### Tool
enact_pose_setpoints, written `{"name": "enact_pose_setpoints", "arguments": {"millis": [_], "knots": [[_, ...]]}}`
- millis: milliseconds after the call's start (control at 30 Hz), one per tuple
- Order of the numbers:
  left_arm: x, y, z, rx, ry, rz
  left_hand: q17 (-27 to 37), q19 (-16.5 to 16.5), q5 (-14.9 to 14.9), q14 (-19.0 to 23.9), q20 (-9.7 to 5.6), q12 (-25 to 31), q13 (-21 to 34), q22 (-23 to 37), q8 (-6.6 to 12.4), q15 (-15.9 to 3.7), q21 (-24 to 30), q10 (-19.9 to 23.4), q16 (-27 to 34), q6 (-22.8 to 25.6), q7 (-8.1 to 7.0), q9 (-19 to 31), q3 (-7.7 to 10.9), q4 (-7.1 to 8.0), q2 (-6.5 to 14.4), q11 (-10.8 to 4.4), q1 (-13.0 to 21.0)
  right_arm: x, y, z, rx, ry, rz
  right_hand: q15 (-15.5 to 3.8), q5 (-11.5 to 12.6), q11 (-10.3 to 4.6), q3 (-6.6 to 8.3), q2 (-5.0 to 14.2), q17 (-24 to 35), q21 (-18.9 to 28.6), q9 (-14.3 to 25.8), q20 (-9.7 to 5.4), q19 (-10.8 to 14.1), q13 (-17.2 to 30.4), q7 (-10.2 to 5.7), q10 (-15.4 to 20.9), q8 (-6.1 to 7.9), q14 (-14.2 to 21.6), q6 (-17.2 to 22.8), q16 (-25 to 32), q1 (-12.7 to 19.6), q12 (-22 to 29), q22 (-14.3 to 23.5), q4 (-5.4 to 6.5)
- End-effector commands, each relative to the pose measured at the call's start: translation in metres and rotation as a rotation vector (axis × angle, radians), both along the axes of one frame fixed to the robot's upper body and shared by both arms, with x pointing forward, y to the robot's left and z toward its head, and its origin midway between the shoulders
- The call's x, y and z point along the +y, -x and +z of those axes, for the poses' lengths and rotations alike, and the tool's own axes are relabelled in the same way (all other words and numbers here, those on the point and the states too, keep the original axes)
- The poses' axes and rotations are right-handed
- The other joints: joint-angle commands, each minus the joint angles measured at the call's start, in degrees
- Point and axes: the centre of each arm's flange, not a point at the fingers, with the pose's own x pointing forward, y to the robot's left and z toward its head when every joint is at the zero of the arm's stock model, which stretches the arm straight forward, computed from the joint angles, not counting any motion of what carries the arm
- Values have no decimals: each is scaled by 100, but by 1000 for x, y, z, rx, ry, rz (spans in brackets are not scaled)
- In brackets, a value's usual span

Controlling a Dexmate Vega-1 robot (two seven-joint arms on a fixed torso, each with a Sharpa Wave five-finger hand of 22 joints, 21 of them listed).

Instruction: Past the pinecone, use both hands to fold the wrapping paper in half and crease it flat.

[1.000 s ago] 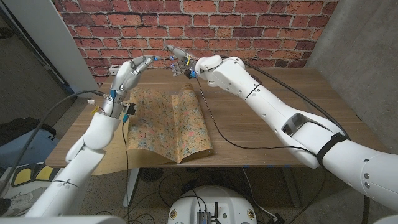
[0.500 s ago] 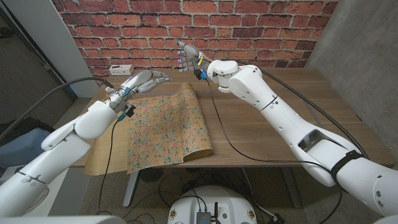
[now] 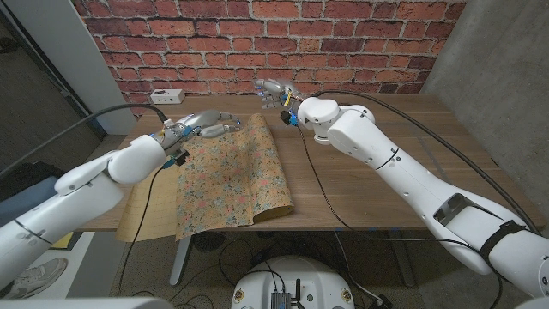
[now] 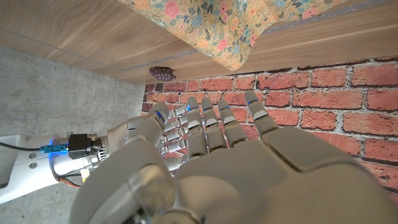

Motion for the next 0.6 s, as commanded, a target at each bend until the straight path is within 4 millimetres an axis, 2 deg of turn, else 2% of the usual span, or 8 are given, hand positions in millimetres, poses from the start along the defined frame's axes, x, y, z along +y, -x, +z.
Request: {"name": "enact_pose_setpoints", "arguments": {"millis": [33,67,100,133,200,400,600], "knots": [[-8,19,-16,1,-146,184,13,-55,-33,-139,54,-40,-45,-3,9,30,-73,-234,16,-297,-94,-1,-69,-9,-61,-49,293,-16,5,-17,-55,75,-102,-50,22,-27,45,-32,17,36,16,-12,10,17,-10,47,-19,32,53,44,82,58,14,-4],[-8,21,-17,-1,-148,220,14,-52,-38,-161,89,-30,-56,-2,-7,39,-86,-262,19,-420,-155,-4,-89,-9,-82,-47,356,-16,5,-18,-56,76,-104,-51,21,-31,45,-34,18,34,16,-13,6,17,-10,49,-21,33,53,45,82,58,14,-3],[-9,23,-19,1,-145,261,20,-51,-45,-191,195,-35,-73,3,-20,73,-107,-379,29,-608,-158,-4,-121,11,-84,-22,451,-17,4,-20,-56,78,-108,-58,20,-30,46,-38,20,37,17,-12,12,17,-16,59,-23,37,57,50,82,61,14,0],[-10,25,-22,1,-140,301,23,-16,-50,-195,312,-37,-84,7,-3,115,-110,-465,39,-676,-128,-3,-153,28,-83,-2,508,-18,4,-21,-56,79,-110,-60,20,-32,47,-39,21,37,17,-13,12,17,-14,59,-24,39,58,51,82,61,14,2],[-10,28,-30,10,-102,387,29,26,-62,-210,387,-26,-94,15,-10,166,-110,-527,48,-815,-76,-2,-210,67,-80,20,534,-22,1,-25,-46,76,-109,-64,18,-30,48,-43,23,38,17,-7,15,17,-18,60,-24,44,70,57,82,60,14,5],[-9,31,-45,5,31,504,50,221,-81,-272,396,-12,-104,33,-14,226,-64,-683,60,-1068,-10,0,-379,178,-60,72,463,-29,-3,-28,-47,85,-107,-68,15,-27,51,-49,31,40,18,0,20,18,-19,76,-29,69,86,75,77,63,15,19],[-16,36,-56,-24,180,542,45,509,-80,-194,379,42,-111,38,8,221,18,-684,98,-1242,-32,-4,-515,195,-76,119,436,-38,-9,-28,-51,109,-99,-68,12,-28,56,-54,38,41,19,5,21,18,-20,97,-33,85,106,90,76,68,16,29]]}}
